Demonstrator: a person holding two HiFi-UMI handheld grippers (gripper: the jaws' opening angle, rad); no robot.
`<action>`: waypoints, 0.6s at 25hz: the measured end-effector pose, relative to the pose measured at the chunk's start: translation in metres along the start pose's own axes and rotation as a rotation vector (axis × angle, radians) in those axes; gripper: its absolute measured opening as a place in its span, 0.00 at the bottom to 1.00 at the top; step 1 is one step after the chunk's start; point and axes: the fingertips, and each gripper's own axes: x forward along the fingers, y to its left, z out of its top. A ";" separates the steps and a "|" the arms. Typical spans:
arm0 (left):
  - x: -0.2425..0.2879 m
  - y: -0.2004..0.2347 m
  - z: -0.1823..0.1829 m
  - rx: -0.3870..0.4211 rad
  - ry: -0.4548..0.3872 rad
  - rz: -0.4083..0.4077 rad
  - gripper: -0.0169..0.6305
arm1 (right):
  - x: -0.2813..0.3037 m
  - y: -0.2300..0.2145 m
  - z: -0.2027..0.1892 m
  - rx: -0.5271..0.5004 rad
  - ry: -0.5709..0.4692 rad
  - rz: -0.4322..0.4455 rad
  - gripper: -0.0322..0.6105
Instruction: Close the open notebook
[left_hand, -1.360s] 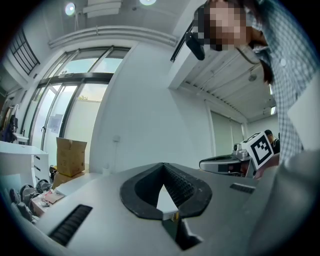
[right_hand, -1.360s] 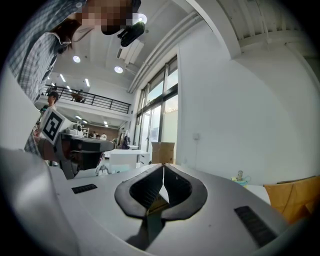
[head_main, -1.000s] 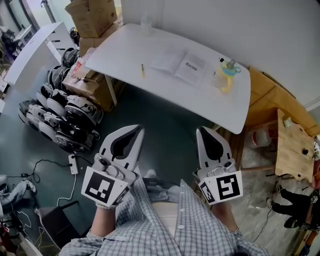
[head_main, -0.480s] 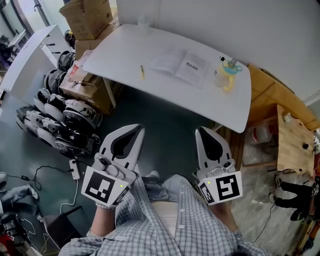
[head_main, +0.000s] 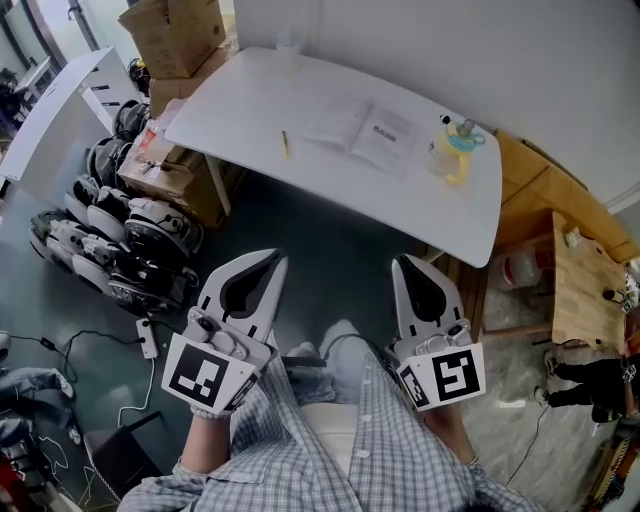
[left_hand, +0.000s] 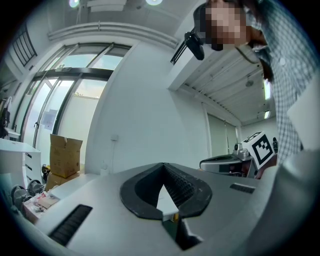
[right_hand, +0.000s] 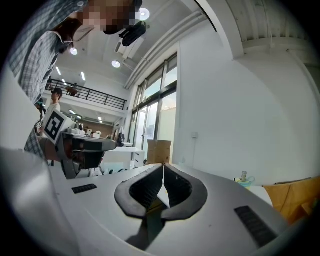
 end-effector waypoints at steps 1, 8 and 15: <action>-0.001 0.000 0.000 -0.001 0.000 0.004 0.04 | 0.001 0.001 0.000 -0.001 0.001 0.004 0.09; 0.001 0.007 0.001 -0.003 -0.002 0.033 0.04 | 0.010 0.001 0.000 0.004 -0.008 0.033 0.09; 0.013 0.011 -0.005 -0.001 0.017 0.040 0.04 | 0.022 -0.009 -0.006 0.021 -0.006 0.042 0.09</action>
